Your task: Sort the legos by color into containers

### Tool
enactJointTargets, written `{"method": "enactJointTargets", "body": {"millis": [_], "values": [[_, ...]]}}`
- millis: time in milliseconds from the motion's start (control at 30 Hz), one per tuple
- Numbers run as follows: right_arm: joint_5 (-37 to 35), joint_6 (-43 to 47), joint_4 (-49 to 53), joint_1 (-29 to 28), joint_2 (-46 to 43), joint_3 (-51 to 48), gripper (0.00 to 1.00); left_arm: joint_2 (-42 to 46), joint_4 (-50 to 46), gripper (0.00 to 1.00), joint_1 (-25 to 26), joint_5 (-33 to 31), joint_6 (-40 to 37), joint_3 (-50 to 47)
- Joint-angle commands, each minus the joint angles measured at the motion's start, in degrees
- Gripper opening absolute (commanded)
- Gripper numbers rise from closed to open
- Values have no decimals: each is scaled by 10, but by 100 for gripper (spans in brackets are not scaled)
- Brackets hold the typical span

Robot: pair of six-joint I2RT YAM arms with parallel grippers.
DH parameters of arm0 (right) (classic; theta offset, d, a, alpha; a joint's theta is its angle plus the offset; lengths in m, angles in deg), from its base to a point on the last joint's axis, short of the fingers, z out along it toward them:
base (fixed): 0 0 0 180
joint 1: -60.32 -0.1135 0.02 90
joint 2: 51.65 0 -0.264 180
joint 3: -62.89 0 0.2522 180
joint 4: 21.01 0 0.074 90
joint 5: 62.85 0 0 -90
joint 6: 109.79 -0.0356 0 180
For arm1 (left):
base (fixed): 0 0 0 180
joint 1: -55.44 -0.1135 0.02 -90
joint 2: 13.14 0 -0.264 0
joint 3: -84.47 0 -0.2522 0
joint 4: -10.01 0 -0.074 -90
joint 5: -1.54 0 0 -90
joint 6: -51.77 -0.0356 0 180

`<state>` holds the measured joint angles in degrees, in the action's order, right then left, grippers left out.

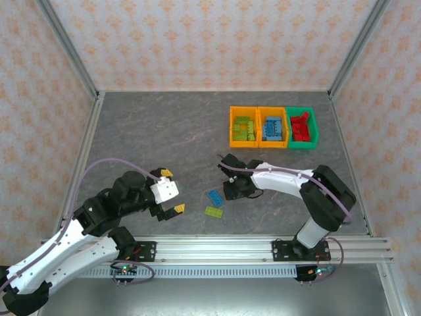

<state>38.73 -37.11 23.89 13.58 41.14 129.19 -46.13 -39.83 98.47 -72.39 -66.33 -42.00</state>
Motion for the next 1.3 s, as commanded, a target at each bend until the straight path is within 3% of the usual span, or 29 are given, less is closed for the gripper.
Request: {"method": "enactJointTargets", "body": {"millis": [0,200,367,500,600,767,867,933,1100,1267], "values": [[-25,-20,-14,-2,-26,-9,28,4,17,100,0,1,-16,-10],[-72,-60,2,20,-138,-11,25,6,14,100,0,-3,-18,-10],[-72,-68,-22,162,-245,-5,26,13,22,100,-1,-8,-13,-16],[-52,-45,-32,292,-203,48,26,10,21,100,-1,-8,-7,-16],[-18,-23,-25,359,-93,134,25,12,21,100,-1,-6,-3,-18],[-15,-21,16,397,84,292,32,24,28,100,-1,-18,7,-23],[-5,-21,38,404,155,371,51,42,35,100,-1,-23,13,-33],[0,-19,67,404,183,411,56,53,37,100,-1,-29,15,-37],[25,-31,64,404,137,384,59,65,42,100,-1,-43,15,-43],[83,-45,44,399,-6,268,63,56,44,100,-1,-29,13,-41]]}}
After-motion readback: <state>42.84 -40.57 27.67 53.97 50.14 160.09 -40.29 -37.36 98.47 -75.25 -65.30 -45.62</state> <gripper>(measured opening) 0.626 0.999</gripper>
